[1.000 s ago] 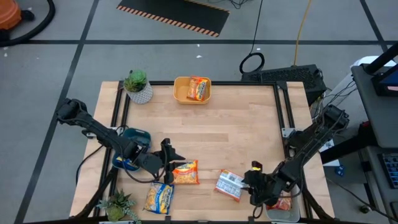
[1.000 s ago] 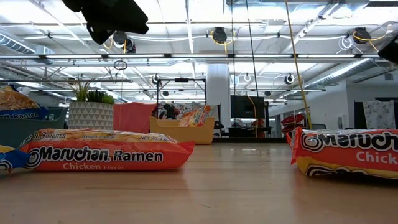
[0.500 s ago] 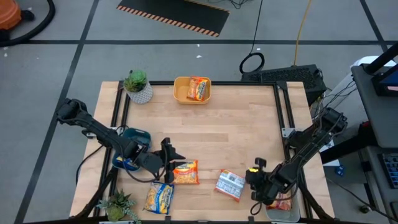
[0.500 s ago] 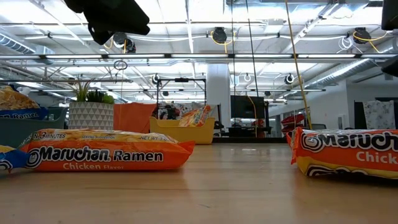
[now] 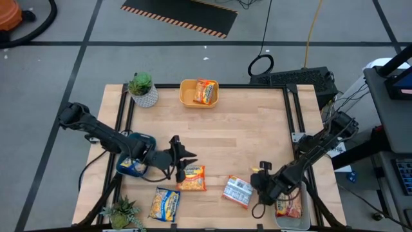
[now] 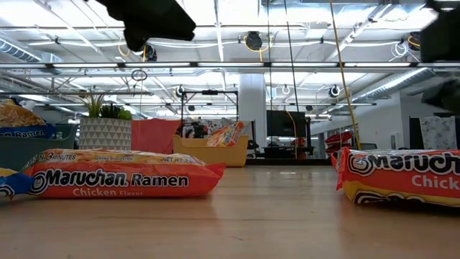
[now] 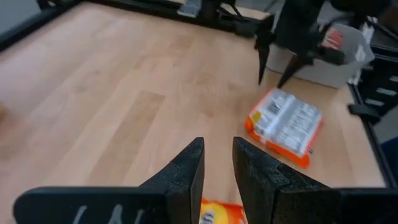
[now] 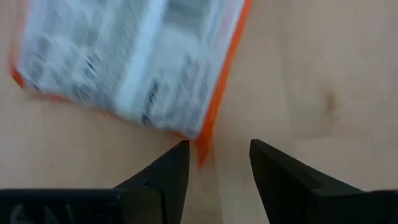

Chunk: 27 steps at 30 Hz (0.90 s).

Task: Sort Maruchan noodles
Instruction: Put the right orange noodle pack into the yellow bin

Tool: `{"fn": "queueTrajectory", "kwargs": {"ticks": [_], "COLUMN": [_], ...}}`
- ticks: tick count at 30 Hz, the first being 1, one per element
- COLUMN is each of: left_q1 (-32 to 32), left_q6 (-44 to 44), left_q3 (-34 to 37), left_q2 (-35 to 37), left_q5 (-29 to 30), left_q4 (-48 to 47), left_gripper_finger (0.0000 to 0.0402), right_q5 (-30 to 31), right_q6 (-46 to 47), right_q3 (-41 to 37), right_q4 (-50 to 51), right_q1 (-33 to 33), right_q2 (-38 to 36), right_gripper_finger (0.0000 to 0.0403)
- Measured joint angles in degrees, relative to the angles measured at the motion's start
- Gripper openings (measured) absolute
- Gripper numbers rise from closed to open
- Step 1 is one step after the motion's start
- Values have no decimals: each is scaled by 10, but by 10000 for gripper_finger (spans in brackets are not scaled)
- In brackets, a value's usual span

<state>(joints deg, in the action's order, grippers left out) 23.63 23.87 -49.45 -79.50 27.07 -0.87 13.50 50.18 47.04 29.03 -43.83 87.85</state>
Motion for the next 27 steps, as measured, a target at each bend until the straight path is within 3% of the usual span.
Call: {"fn": "queueTrajectory", "kwargs": {"ticks": [5,10,18,20,27], "left_q1": [-25,-47,-81,-91,-131], "left_q6": [-19,-39,-62,-70,-72], "left_q3": [0,0,0,0,0], "left_q2": [0,0,0,0,0], "left_q5": [0,-1,-1,-2,-27], "left_q4": [-5,-6,-6,-6,-4], "left_gripper_finger": [88,88,88,88,88], "right_q5": [-69,-83,-161,-179,-150], "right_q6": [-22,-139,-350,-397,-532], "right_q3": [-55,-82,-87,-87,-89], "right_q4": [-81,-115,-159,-174,-170], "right_q1": [36,70,159,183,273], "right_q2": [-4,-5,-6,-6,-46], "right_gripper_finger": [154,130,13,8,1]}}
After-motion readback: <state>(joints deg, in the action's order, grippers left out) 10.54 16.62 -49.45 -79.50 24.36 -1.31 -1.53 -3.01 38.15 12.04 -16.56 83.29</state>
